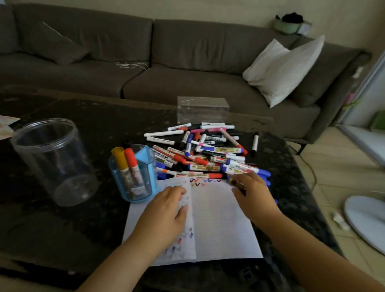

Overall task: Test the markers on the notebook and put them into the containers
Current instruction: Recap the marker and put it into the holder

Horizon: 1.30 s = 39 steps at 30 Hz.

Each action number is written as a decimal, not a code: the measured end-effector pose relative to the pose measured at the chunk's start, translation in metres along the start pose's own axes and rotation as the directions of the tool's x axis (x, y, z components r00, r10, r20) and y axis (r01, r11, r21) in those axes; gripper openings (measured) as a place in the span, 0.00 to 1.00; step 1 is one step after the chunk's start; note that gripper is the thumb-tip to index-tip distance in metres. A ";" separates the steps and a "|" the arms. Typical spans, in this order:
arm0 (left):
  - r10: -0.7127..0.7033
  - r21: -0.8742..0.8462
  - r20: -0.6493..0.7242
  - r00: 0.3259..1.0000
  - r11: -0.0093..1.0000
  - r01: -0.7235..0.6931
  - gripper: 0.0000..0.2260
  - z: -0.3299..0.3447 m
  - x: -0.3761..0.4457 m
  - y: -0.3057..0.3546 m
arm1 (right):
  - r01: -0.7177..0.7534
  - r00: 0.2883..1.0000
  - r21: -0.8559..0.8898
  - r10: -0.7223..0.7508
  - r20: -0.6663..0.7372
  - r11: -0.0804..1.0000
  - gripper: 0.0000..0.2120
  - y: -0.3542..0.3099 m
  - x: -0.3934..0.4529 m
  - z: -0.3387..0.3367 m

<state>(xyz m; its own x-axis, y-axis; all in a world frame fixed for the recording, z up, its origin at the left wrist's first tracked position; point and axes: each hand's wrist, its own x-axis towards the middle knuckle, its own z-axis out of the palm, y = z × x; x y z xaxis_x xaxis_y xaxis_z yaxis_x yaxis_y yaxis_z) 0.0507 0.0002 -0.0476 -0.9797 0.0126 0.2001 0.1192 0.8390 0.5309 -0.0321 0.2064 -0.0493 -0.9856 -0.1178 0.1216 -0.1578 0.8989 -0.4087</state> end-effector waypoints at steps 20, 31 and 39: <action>-0.048 -0.178 0.047 0.998 0.982 0.056 0.13 0.028 0.004 0.042 | -0.084 0.996 0.023 0.085 -0.028 0.996 0.08 0.045 -0.026 -0.037; -0.218 -0.665 0.215 0.952 0.681 0.307 0.08 0.005 0.000 0.067 | -0.311 0.945 0.860 0.039 0.323 0.404 0.11 -0.030 -0.068 -0.058; -0.031 -0.902 0.427 0.904 0.051 0.428 0.13 -0.008 -0.010 0.078 | -0.629 0.760 0.776 -0.252 0.599 -0.054 0.19 -0.055 -0.090 -0.048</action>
<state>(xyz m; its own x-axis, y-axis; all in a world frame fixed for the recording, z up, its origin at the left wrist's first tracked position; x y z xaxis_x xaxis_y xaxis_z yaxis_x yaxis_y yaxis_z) 0.0709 0.0610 -0.0018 -0.9579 0.2176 -0.1875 -0.2681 -0.4429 0.8556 0.0678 0.1879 0.0061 -0.7462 -0.5686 -0.3464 0.5809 -0.3018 -0.7560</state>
